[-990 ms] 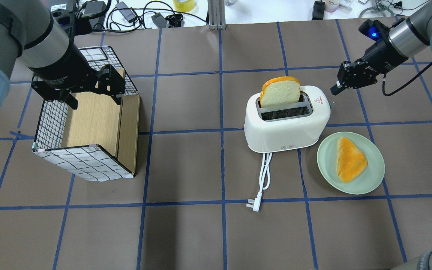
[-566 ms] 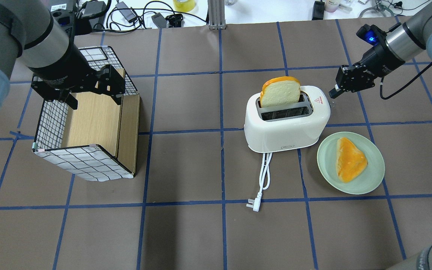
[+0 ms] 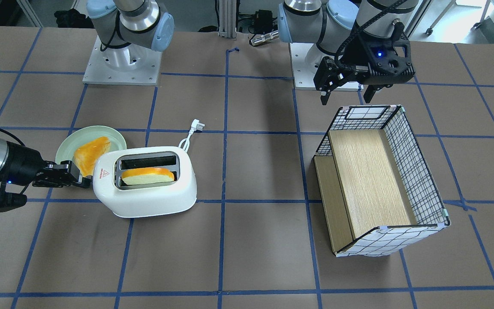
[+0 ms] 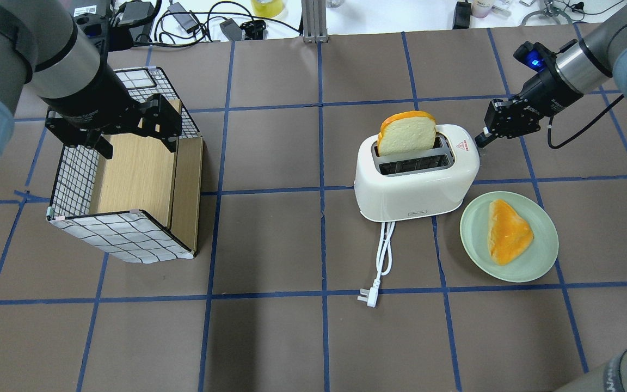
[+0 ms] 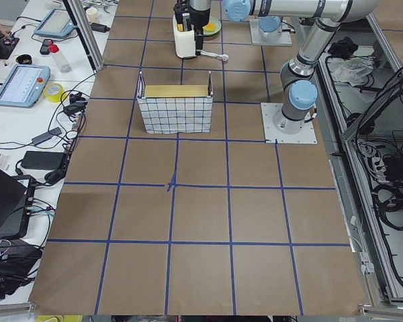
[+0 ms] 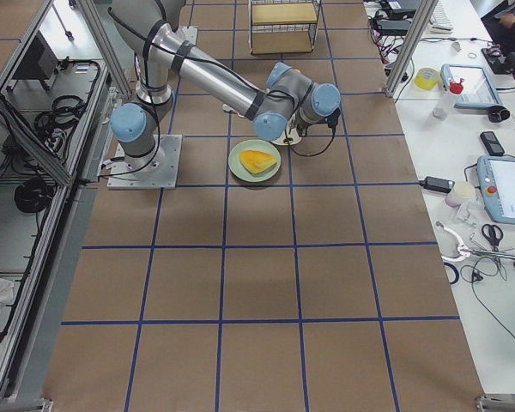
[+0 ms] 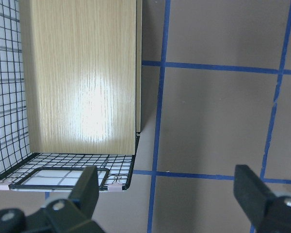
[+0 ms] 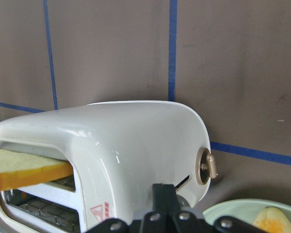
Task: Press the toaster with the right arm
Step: 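Press the toaster lever down with the right gripper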
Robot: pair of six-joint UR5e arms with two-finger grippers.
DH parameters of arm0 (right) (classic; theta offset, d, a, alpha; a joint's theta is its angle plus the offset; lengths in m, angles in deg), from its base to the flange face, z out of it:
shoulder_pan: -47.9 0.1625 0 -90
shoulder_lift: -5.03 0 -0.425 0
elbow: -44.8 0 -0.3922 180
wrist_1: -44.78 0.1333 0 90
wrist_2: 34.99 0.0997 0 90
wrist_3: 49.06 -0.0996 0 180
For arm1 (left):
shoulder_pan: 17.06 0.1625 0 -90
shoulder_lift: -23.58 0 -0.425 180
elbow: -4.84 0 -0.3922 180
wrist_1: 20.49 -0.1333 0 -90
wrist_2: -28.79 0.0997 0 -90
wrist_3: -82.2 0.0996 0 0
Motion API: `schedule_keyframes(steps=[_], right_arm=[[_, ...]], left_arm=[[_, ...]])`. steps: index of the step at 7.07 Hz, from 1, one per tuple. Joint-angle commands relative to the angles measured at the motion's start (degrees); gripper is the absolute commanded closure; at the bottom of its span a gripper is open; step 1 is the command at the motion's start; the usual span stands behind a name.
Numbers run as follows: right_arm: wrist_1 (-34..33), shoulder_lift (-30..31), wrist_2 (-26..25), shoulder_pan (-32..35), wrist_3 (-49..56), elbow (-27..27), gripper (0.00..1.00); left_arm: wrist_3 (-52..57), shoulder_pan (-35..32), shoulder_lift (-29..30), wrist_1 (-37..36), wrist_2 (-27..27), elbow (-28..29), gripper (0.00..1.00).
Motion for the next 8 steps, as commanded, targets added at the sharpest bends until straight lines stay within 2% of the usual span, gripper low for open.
schedule_keyframes(steps=[1, 8], right_arm=[[-0.38, -0.62, -0.02, 0.0, 0.18, -0.17, 1.0], [-0.73, -2.12, -0.46, 0.0, 1.24, -0.34, 1.0]], left_arm=[[0.0, 0.0, 0.0, 0.0, 0.02, 0.0, 0.0], [0.0, 0.0, 0.0, 0.0, 0.02, 0.0, 0.0]])
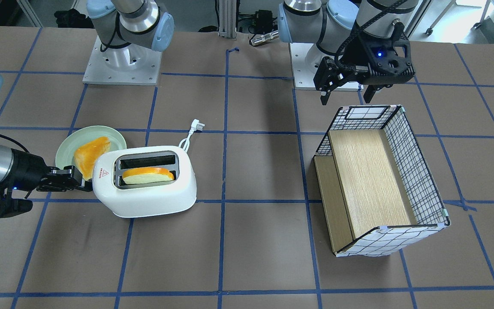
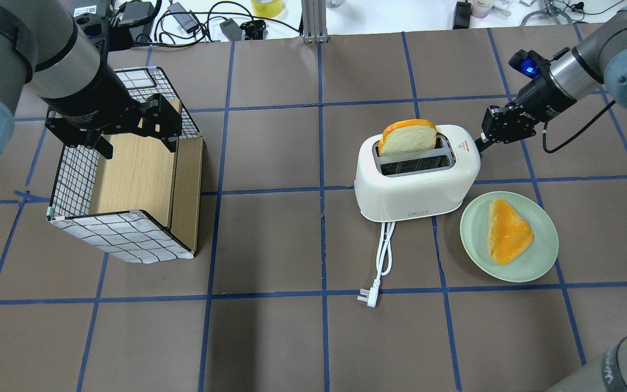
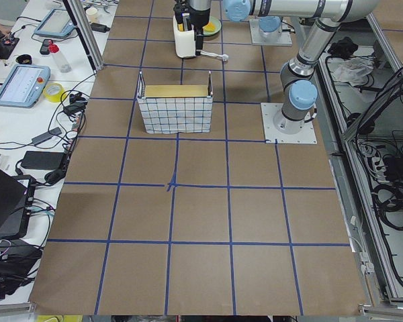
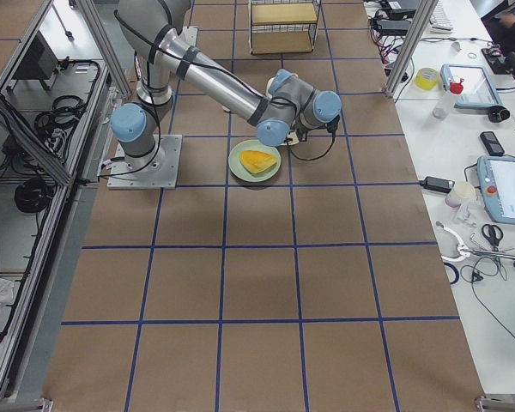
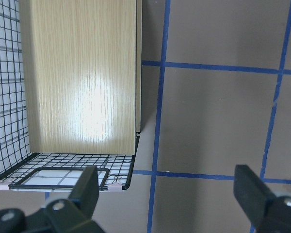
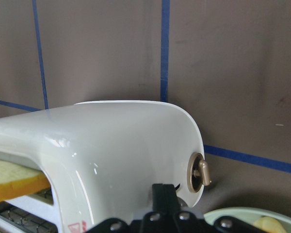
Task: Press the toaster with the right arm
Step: 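Press the toaster lever down with the right gripper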
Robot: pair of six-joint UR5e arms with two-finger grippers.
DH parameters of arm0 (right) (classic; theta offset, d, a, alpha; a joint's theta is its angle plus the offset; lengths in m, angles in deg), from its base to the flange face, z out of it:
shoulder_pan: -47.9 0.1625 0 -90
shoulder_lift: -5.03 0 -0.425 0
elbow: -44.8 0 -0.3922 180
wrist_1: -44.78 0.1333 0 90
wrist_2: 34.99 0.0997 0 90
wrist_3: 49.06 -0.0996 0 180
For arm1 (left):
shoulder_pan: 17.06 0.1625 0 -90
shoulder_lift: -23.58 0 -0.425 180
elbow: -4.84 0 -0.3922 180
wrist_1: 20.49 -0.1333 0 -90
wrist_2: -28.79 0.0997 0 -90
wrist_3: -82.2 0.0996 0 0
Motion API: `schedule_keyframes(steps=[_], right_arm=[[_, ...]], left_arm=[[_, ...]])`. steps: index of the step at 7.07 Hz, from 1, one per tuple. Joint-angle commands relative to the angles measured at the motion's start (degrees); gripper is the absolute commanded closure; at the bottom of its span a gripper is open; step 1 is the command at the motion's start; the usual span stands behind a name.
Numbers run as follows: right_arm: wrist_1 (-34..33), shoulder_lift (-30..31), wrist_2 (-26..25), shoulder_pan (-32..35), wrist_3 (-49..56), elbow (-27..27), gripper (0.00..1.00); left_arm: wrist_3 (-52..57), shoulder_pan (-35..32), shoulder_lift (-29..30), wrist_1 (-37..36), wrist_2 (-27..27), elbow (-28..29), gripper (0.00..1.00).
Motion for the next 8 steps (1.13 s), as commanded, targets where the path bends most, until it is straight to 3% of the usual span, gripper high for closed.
schedule_keyframes(steps=[1, 8], right_arm=[[-0.44, -0.43, -0.05, 0.0, 0.16, -0.99, 1.0], [-3.25, -1.67, -0.4, -0.09, -0.02, -2.66, 1.0]], left_arm=[[0.0, 0.0, 0.0, 0.0, 0.03, 0.0, 0.0], [0.0, 0.0, 0.0, 0.0, 0.03, 0.0, 0.0]])
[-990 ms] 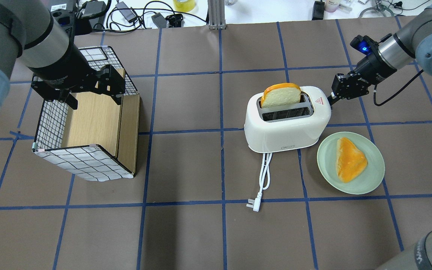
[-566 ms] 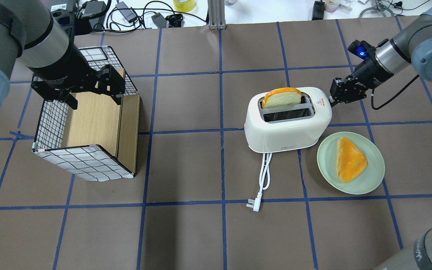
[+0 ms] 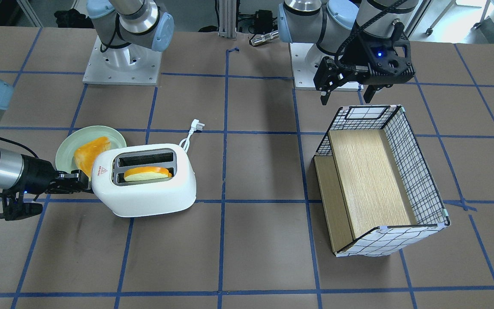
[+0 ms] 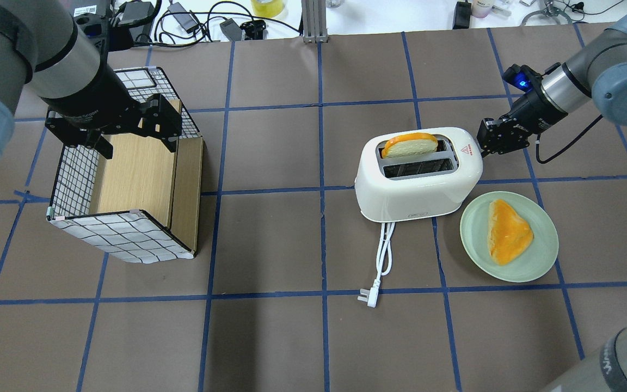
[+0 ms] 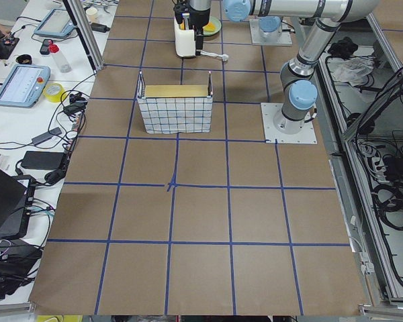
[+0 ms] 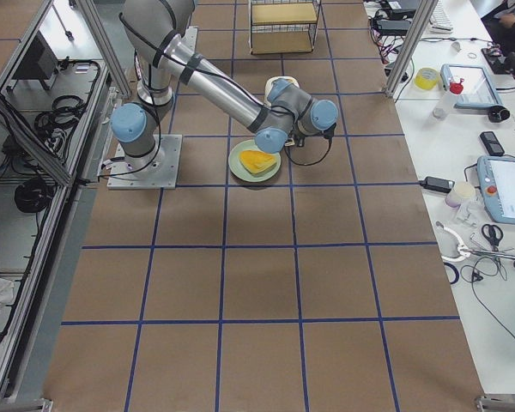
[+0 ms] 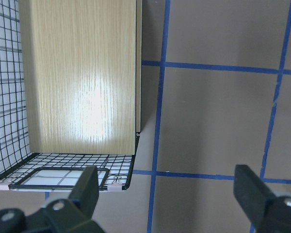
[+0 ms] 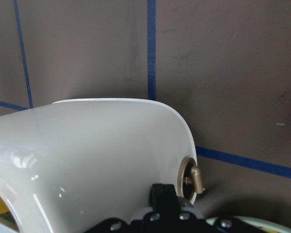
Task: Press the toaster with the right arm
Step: 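Release the lever and lift the right gripper away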
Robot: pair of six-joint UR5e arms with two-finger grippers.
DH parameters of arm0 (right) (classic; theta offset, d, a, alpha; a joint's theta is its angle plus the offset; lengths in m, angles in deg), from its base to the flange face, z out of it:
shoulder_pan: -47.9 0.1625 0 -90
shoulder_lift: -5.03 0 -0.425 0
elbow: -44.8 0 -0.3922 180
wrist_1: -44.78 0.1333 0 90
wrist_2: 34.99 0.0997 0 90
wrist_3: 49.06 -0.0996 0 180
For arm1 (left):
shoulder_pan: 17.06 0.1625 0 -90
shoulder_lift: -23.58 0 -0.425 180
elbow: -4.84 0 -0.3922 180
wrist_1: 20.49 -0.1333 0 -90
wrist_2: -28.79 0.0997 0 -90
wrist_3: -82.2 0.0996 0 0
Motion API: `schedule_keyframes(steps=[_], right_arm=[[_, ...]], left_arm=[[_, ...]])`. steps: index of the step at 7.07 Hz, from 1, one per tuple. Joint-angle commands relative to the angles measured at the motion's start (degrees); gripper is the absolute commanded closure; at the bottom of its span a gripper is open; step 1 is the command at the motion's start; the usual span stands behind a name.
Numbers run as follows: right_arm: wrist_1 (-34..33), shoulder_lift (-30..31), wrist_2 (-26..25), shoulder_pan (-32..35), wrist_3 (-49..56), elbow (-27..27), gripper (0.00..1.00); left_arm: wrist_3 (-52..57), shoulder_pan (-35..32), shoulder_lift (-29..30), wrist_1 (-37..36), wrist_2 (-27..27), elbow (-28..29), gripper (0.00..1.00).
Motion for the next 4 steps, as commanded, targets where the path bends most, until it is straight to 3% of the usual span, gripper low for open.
schedule_keyframes(steps=[1, 4], right_arm=[[-0.13, -0.2, -0.25, 0.0, -0.07, -0.22, 1.0], [-0.21, -0.29, -0.25, 0.0, -0.42, -0.22, 1.0]], left_arm=[[0.0, 0.0, 0.0, 0.0, 0.03, 0.0, 0.0], [0.0, 0.0, 0.0, 0.0, 0.03, 0.0, 0.0]])
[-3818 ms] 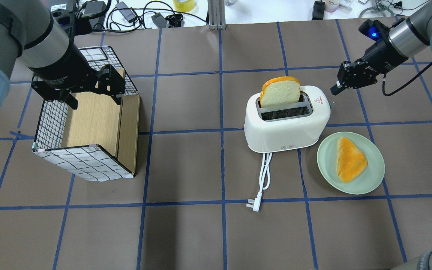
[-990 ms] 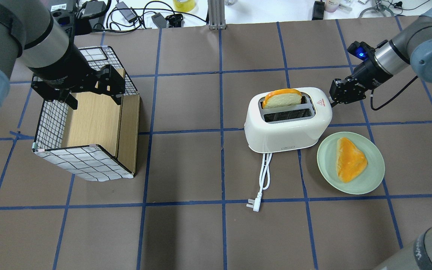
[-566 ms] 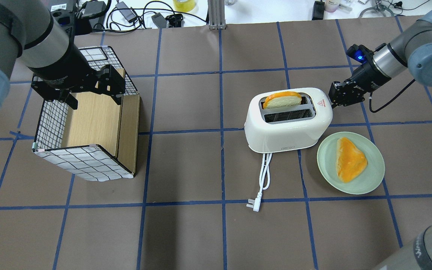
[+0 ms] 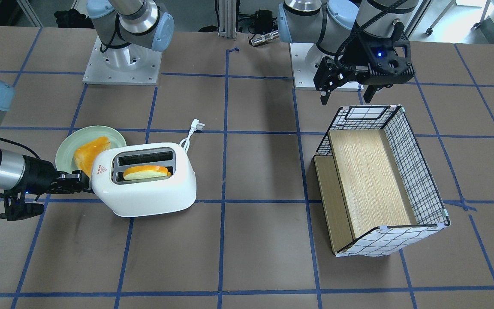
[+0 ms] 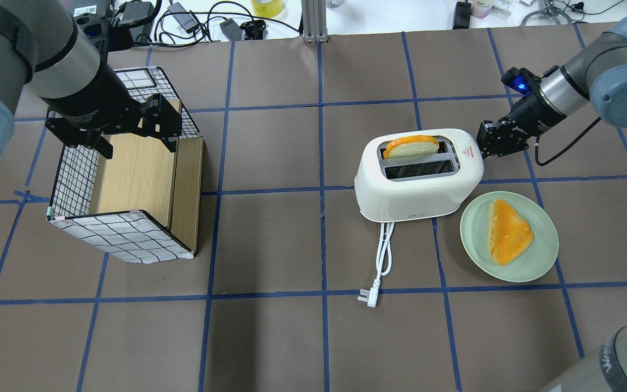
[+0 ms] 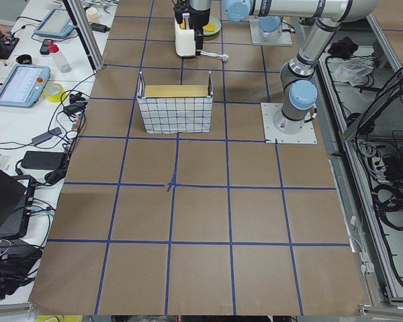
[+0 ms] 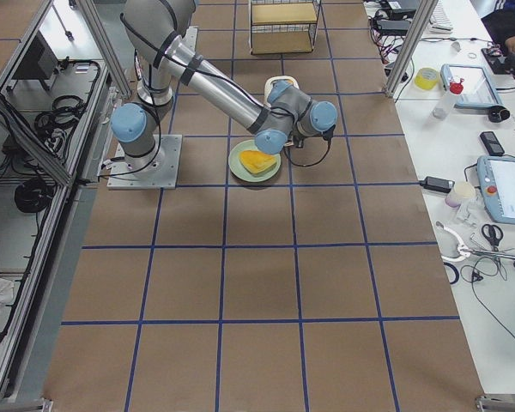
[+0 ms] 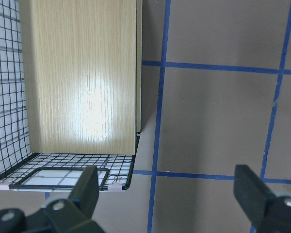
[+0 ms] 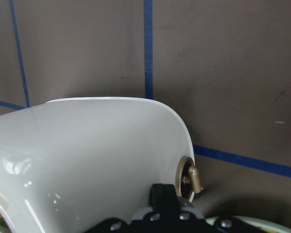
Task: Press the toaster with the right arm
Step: 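Release the lever and lift the right gripper away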
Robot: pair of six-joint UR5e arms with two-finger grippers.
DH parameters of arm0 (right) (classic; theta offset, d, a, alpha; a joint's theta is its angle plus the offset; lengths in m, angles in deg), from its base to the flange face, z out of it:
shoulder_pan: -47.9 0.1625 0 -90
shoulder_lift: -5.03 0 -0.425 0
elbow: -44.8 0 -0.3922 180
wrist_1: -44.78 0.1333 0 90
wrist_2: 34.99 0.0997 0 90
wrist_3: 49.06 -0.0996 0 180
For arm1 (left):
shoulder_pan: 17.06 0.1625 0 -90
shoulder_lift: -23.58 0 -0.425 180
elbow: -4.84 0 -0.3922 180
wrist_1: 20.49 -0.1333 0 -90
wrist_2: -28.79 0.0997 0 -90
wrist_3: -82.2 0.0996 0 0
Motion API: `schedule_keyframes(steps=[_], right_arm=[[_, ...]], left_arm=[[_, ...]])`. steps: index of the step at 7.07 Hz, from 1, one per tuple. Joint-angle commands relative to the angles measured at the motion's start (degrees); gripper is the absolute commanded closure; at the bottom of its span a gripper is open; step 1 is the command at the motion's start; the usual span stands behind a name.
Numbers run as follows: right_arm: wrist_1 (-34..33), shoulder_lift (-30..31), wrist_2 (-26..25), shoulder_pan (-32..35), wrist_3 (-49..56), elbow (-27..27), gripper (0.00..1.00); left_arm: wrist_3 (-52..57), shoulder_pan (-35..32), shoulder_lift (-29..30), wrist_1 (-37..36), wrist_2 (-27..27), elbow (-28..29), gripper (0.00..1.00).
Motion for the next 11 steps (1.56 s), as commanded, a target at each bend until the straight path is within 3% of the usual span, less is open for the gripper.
schedule_keyframes(steps=[1, 7, 11], right_arm=[[-0.68, 0.22, -0.01, 0.0, -0.8, 0.25, 1.0], [0.46, 4.87, -2.38, -0.09, -3.17, 1.66, 1.0], [9.14, 7.59, -4.04, -0.09, -4.32, 8.5, 1.0]], left_arm=[[0.0, 0.0, 0.0, 0.0, 0.02, 0.0, 0.0], [0.0, 0.0, 0.0, 0.0, 0.02, 0.0, 0.0], [0.0, 0.0, 0.0, 0.0, 0.02, 0.0, 0.0]])
